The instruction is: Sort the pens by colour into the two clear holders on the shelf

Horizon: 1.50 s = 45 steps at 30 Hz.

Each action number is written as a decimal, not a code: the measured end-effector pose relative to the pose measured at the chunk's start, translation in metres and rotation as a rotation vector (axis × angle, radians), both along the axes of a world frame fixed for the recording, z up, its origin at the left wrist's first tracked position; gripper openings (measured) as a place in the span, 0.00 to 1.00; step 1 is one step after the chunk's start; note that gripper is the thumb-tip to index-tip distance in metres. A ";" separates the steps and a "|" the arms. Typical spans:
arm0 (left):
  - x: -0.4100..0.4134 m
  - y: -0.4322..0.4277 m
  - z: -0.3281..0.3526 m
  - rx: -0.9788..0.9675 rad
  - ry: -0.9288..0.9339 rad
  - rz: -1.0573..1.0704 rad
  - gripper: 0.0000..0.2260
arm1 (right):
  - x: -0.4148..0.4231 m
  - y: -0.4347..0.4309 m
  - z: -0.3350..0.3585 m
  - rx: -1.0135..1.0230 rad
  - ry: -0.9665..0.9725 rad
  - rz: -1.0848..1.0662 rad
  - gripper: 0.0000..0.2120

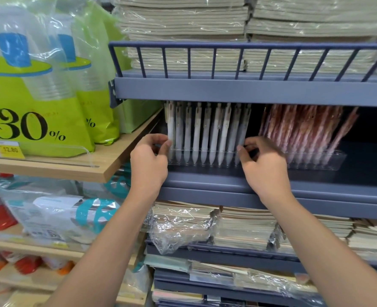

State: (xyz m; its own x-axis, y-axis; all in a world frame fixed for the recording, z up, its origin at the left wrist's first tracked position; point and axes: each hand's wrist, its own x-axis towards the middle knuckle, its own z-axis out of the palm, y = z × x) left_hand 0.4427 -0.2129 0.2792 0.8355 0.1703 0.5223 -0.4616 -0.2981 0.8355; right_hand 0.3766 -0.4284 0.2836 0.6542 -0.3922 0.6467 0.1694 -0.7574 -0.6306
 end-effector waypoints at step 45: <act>0.009 -0.001 -0.001 -0.124 0.067 -0.009 0.07 | 0.000 0.000 -0.001 -0.034 -0.014 -0.018 0.06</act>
State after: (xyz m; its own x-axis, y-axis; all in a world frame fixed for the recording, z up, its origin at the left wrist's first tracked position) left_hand 0.4517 -0.2137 0.2782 0.8695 0.2227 0.4409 -0.4058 -0.1868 0.8947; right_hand 0.3763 -0.4289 0.2828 0.6381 -0.3814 0.6689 0.1643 -0.7813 -0.6022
